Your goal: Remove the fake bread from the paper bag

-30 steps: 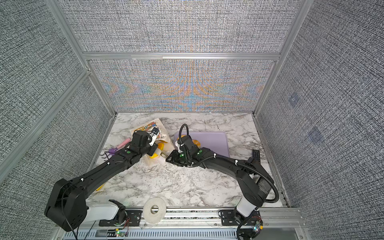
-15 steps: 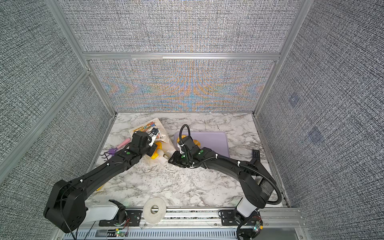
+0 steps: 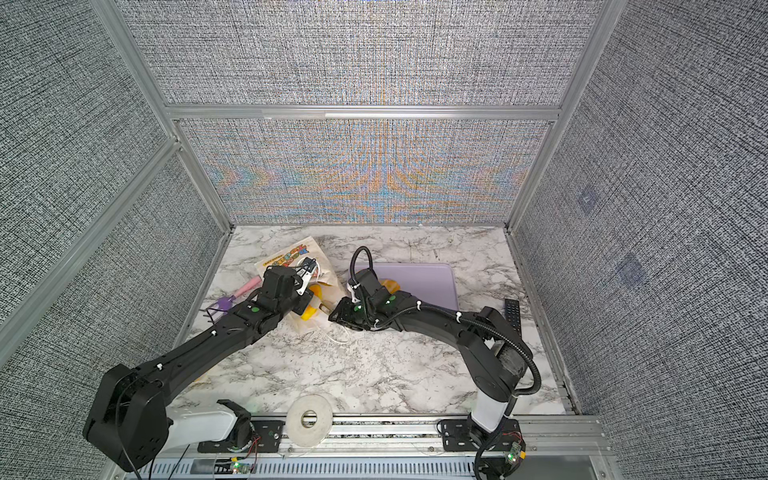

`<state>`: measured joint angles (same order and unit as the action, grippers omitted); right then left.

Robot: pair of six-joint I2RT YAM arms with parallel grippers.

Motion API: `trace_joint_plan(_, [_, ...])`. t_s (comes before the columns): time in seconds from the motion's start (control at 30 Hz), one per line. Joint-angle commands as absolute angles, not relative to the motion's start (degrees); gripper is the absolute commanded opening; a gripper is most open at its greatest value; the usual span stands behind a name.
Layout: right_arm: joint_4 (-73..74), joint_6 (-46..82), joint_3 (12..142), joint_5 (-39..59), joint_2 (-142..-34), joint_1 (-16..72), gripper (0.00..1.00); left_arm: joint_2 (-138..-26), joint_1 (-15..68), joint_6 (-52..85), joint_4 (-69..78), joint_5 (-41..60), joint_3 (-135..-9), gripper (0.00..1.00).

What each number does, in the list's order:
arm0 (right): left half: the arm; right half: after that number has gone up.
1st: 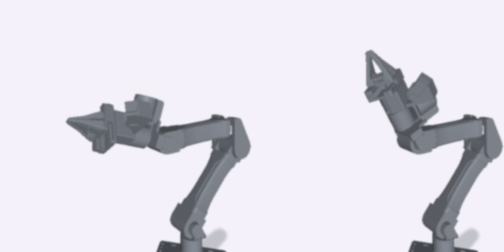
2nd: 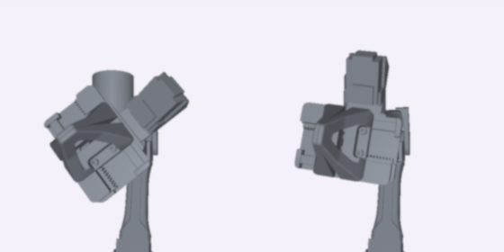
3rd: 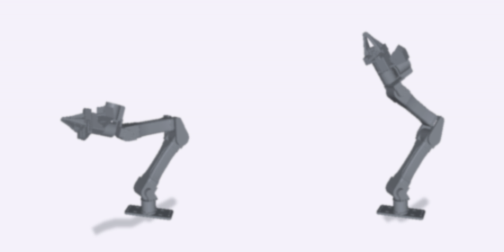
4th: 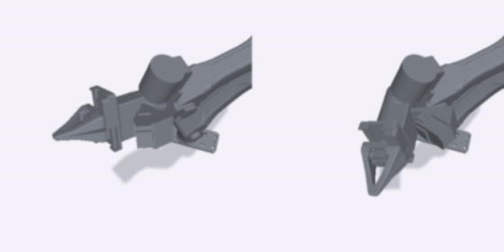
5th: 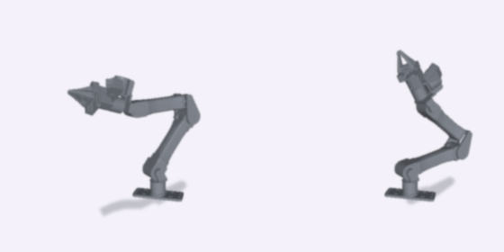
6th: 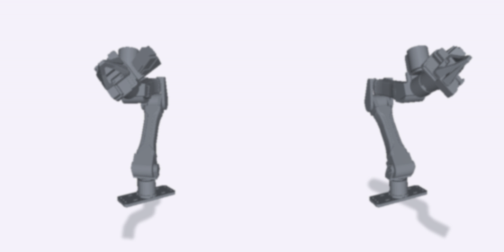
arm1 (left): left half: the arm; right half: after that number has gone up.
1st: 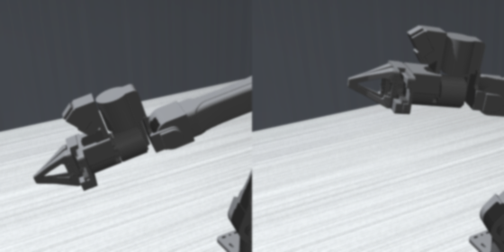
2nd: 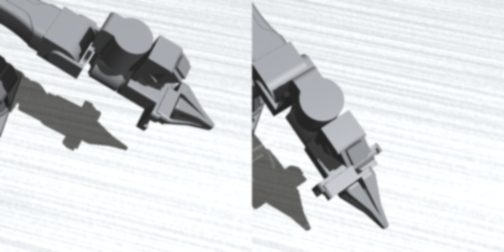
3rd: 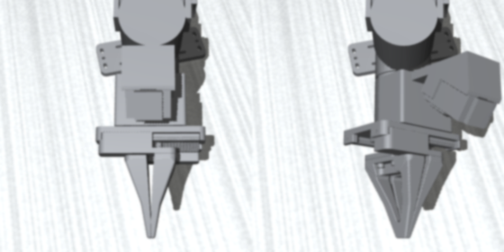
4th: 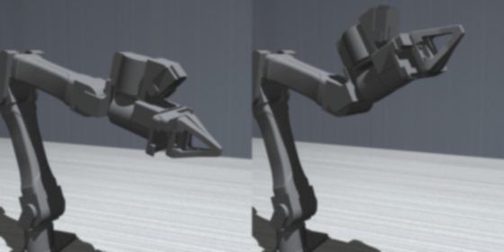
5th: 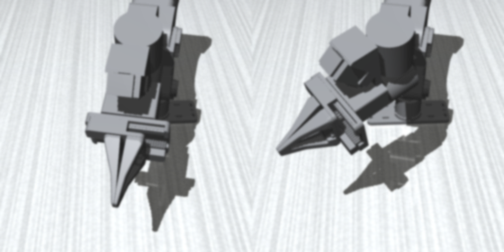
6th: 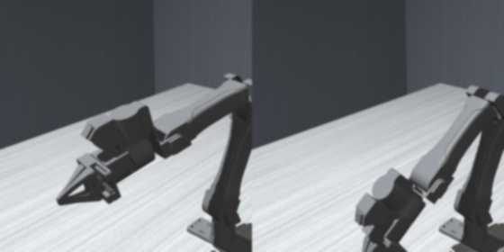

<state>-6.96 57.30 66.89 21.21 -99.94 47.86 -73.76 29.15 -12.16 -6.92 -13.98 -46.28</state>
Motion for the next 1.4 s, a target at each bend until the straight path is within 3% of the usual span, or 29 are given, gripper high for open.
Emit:
trace_joint_plan(0.0, [-4.6,57.2,67.6,21.6,-100.0,48.1,0.26,-73.5,29.2,-12.5,-5.1,-14.7,-46.1,0.0])
trace_joint_plan(0.17, [-7.0,55.0,66.7,20.8,-96.7,48.6,0.0,-73.2,29.2,-12.6,-4.7,-14.2,-45.8,0.0])
trace_joint_plan(0.7, [-30.7,46.4,59.0,18.7,-71.7,49.4,0.0,-68.0,29.1,-20.8,-4.2,-15.4,-44.8,0.0])
trace_joint_plan(1.13, [-52.8,46.6,57.5,15.0,-46.0,49.0,0.0,-59.0,29.0,-33.5,3.6,-11.1,-33.2,0.0])
trace_joint_plan(1.37, [-71.9,41.5,66.4,4.1,-45.6,41.1,0.0,-55.4,29.0,-37.7,7.9,-7.6,-27.8,0.0])
